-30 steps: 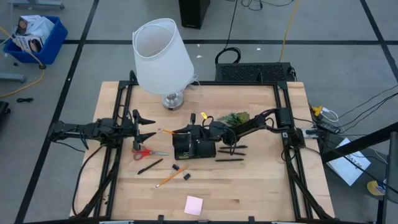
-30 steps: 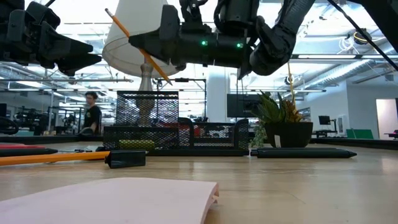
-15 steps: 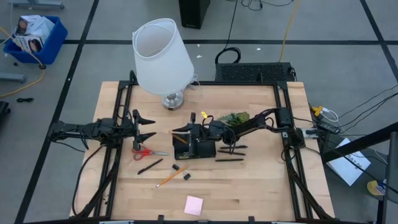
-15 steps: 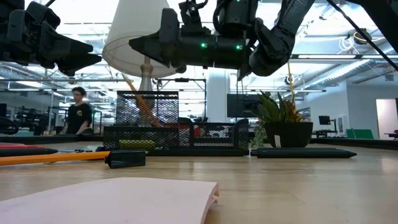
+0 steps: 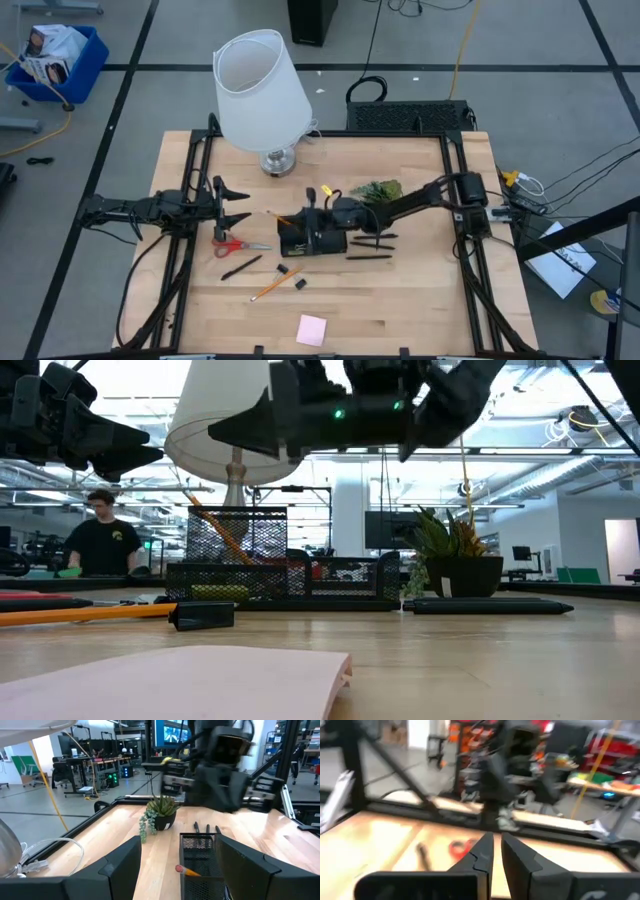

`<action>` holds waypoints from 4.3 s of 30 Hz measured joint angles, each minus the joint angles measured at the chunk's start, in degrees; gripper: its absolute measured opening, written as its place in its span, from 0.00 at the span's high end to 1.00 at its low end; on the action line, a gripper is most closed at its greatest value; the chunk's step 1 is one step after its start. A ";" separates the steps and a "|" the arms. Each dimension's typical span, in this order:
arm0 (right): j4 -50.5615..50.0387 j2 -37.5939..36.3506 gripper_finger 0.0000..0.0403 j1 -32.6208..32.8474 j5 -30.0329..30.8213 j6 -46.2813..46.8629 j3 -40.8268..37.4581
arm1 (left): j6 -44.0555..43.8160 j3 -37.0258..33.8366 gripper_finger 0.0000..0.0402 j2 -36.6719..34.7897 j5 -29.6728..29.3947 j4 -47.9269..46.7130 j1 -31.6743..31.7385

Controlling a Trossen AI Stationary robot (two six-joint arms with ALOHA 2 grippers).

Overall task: Pick and place office supplies into organizer
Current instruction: Put the black pen into the black desk organizer

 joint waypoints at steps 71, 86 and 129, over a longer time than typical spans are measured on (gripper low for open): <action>-56.95 -14.60 0.71 12.91 5.82 22.84 -13.44 | 0.00 0.00 0.36 0.12 -0.07 -0.03 0.01; -52.63 -12.95 0.72 12.94 6.44 27.99 -16.99 | 0.00 0.00 0.36 0.12 -0.07 -0.01 0.01; -40.80 -12.45 0.91 13.40 4.39 25.73 -19.58 | 0.00 0.00 0.36 0.12 -0.09 0.00 0.00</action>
